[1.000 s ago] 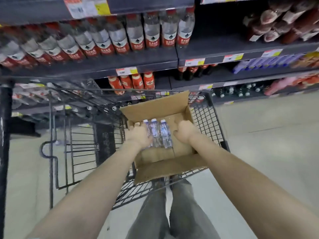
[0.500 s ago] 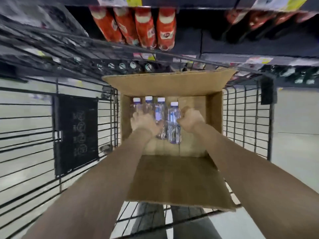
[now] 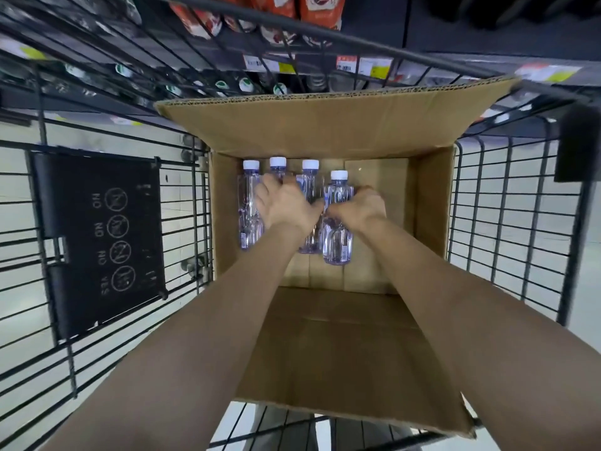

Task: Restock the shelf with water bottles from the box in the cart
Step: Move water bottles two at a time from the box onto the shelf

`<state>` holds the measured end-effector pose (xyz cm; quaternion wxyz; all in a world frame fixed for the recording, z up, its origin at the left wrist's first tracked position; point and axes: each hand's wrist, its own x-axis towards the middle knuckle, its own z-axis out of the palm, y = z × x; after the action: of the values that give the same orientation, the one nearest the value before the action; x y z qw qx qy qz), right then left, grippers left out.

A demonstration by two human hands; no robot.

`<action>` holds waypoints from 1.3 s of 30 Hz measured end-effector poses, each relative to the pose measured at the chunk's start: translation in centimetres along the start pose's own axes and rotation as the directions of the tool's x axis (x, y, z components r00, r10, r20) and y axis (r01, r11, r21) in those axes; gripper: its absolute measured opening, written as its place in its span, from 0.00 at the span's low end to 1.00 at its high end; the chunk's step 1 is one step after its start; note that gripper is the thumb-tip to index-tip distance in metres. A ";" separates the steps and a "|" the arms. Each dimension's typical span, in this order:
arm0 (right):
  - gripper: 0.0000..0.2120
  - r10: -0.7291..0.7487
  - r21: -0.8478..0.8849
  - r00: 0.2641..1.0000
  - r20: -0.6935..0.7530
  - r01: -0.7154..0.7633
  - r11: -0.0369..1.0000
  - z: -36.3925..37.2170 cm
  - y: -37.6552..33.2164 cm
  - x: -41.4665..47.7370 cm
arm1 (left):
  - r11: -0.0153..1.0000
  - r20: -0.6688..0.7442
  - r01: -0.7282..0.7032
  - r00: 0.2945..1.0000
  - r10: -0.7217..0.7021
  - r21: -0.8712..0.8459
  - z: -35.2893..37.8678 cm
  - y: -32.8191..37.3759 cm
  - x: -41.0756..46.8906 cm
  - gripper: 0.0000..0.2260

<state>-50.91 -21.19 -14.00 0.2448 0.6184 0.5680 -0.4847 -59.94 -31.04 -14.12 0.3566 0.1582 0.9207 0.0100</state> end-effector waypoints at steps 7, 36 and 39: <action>0.18 -0.044 0.234 0.998 -0.055 0.056 0.971 -1.5 2.0 -0.6 | 0.999 -0.107 -0.041 0.994 0.037 -0.032 1.1 1.0 -1.4 0.33; 0.27 -0.346 0.566 0.929 -0.135 0.359 0.742 -8.5 0.1 -14.3 | 0.782 -0.071 -0.406 0.902 0.425 -0.473 -12.9 -2.0 -8.6 0.25; 0.27 -0.393 0.498 0.895 -0.209 0.443 0.746 -9.8 -1.6 -19.5 | 0.727 -0.152 -0.510 0.852 0.502 -0.459 -17.7 -2.4 -11.2 0.28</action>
<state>-47.01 -21.55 7.51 -0.0775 0.5395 0.5452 -0.6369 -64.53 -35.02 6.10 0.3600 0.3086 0.8132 0.3374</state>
